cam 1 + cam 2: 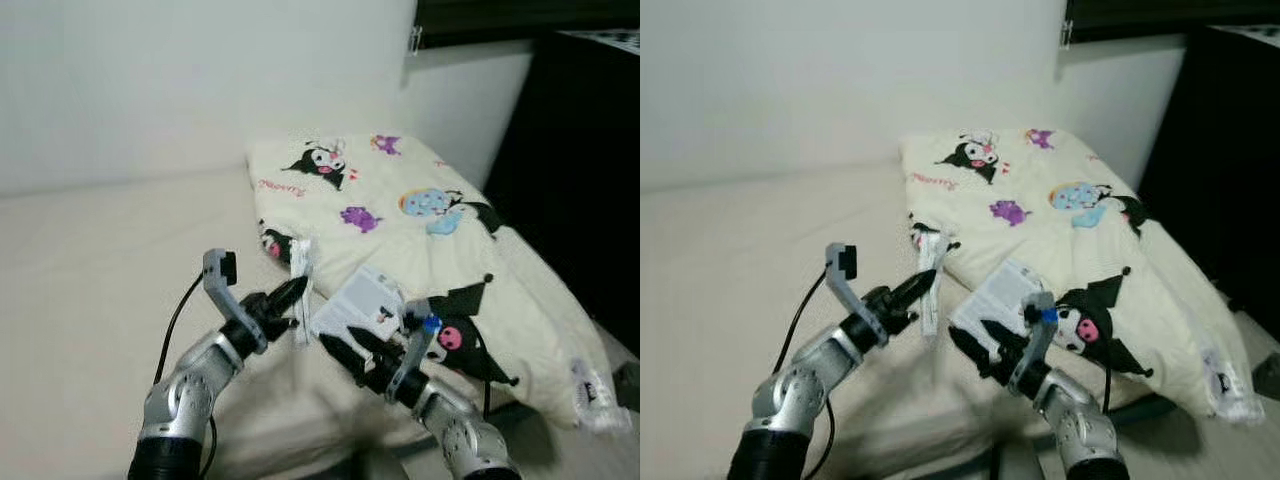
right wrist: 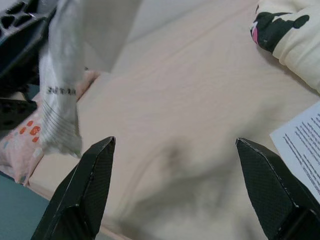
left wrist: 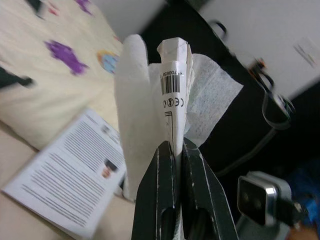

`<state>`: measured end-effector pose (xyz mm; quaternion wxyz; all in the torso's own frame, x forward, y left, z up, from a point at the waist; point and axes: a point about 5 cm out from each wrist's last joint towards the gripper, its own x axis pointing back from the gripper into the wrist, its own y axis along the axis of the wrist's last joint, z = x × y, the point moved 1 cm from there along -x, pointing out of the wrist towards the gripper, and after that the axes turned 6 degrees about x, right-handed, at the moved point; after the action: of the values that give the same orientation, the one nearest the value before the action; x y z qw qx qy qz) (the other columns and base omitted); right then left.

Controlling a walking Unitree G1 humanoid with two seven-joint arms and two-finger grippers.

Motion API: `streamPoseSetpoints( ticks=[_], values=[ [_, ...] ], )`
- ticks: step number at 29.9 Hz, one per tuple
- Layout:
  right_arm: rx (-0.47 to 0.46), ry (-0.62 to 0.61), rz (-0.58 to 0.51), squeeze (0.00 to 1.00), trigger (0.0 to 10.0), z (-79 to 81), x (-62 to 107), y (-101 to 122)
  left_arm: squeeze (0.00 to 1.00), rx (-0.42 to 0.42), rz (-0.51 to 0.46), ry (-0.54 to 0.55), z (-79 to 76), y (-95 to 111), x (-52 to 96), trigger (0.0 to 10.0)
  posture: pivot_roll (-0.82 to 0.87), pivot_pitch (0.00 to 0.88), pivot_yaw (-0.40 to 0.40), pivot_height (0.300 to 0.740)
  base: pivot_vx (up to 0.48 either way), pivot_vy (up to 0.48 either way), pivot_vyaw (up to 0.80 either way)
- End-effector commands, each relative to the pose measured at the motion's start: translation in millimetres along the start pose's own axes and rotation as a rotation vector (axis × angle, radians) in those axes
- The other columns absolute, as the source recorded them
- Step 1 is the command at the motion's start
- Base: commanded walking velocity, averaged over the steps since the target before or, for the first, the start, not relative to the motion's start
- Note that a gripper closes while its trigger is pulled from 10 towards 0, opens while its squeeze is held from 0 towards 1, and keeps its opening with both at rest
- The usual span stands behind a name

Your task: Clean up the room

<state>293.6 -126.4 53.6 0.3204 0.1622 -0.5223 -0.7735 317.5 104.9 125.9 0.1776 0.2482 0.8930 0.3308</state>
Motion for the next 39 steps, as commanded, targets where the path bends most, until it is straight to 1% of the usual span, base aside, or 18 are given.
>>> streamPoseSetpoints(
  ticks=[1,5,11,14,16,17,19,21,24,25,27,28,29,30,32,33,36,39],
  values=[
    [0.004,-0.013,0.013,0.00,10.0,-0.6,-0.9,0,0.00,0.004,-0.013,0.034,5.8,0,2.2,10.0,-0.11,0.010,-0.022,0.680,0.000,0.000,0.00],
    [0.001,-0.033,0.026,0.00,10.0,-1.8,0.1,-2,0.00,-0.014,0.015,0.079,11.9,-4,5.2,10.0,-0.10,0.010,-0.025,0.700,-0.354,0.000,0.00],
    [0.012,-0.064,0.053,0.00,10.0,-5.1,0.5,-8,0.00,-0.030,0.010,0.133,20.1,-6,9.2,10.0,-0.10,0.007,-0.028,0.720,0.000,0.000,0.00],
    [0.029,-0.100,0.077,0.00,10.0,-9.1,1.8,-13,0.00,-0.050,0.023,0.143,21.8,-10,10.8,10.0,-0.10,0.006,-0.030,0.730,-0.424,0.000,0.00],
    [0.048,-0.181,0.112,0.00,10.0,-18.9,7.7,-23,0.00,-0.063,0.037,0.202,33.1,-16,17.0,10.0,-0.09,0.005,-0.030,0.735,0.000,0.000,0.00],
    [0.048,-0.181,0.112,0.00,10.0,-18.9,7.7,-23,0.00,-0.063,0.037,0.202,33.1,-16,17.0,10.0,-0.09,0.005,-0.030,0.735,0.000,0.000,0.00],
    [0.073,-0.298,0.191,0.00,10.0,-32.3,19.7,-40,0.00,-0.106,0.070,0.312,54.9,-26,31.0,10.0,-0.09,0.003,-0.032,0.735,0.000,0.000,0.00],
    [0.121,-0.342,0.247,0.00,10.0,-36.6,28.8,-52,0.00,-0.134,0.118,0.440,78.5,-36,51.6,10.0,-0.08,0.003,-0.032,0.735,0.000,0.000,0.68],
    [0.115,-0.343,0.239,0.00,10.0,-34.8,30.3,-55,0.00,-0.113,0.149,0.631,108.1,-49,86.4,10.0,-0.08,0.000,-0.029,0.735,0.000,0.000,0.76],
    [0.115,-0.343,0.239,0.00,10.0,-34.8,30.3,-55,0.00,-0.113,0.149,0.631,108.1,-49,86.4,10.0,-0.08,0.000,-0.029,0.735,0.000,0.000,0.75],
    [0.134,-0.347,0.260,0.00,10.0,-34.4,30.7,-59,0.00,-0.062,0.139,0.823,129.1,-55,118.0,10.0,-0.08,0.001,-0.021,0.735,0.000,0.000,0.75],
    [0.134,-0.347,0.260,0.00,10.0,-34.4,30.7,-59,0.00,-0.062,0.139,0.823,129.1,-55,118.0,10.0,-0.08,0.001,-0.021,0.735,0.000,0.000,0.75],
    [0.130,-0.353,0.271,0.00,10.0,-34.4,31.8,-62,0.00,-0.004,0.112,0.921,137.8,-57,135.8,10.0,-0.08,0.000,-0.020,0.735,0.000,0.000,0.74],
    [0.131,-0.358,0.290,0.00,10.0,-34.5,33.5,-68,0.00,0.019,0.107,1.000,144.2,-61,153.3,10.0,-0.07,0.000,-0.029,0.735,0.000,0.000,0.75],
    [0.155,-0.350,0.340,0.00,10.0,-32.4,36.6,-78,0.00,0.029,0.125,1.086,149.6,-70,177.1,10.0,-0.06,0.000,-0.036,0.735,0.000,0.000,0.75],
    [0.155,-0.350,0.340,0.00,10.0,-32.4,36.6,-78,0.00,0.029,0.125,1.086,149.6,-70,177.1,10.0,-0.06,0.000,-0.036,0.735,0.000,0.000,0.75],
    [0.236,-0.337,0.431,0.00,10.0,-30.6,42.7,-93,0.00,0.007,0.197,1.154,151.7,-84,200.3,10.0,-0.05,0.000,-0.041,0.735,0.000,0.000,0.75],
    [0.240,-0.347,0.446,0.00,10.0,-31.3,45.2,-96,0.00,0.006,0.218,1.173,151.9,-89,206.8,10.0,-0.05,0.000,-0.041,0.735,0.000,0.000,0.75]
  ],
)
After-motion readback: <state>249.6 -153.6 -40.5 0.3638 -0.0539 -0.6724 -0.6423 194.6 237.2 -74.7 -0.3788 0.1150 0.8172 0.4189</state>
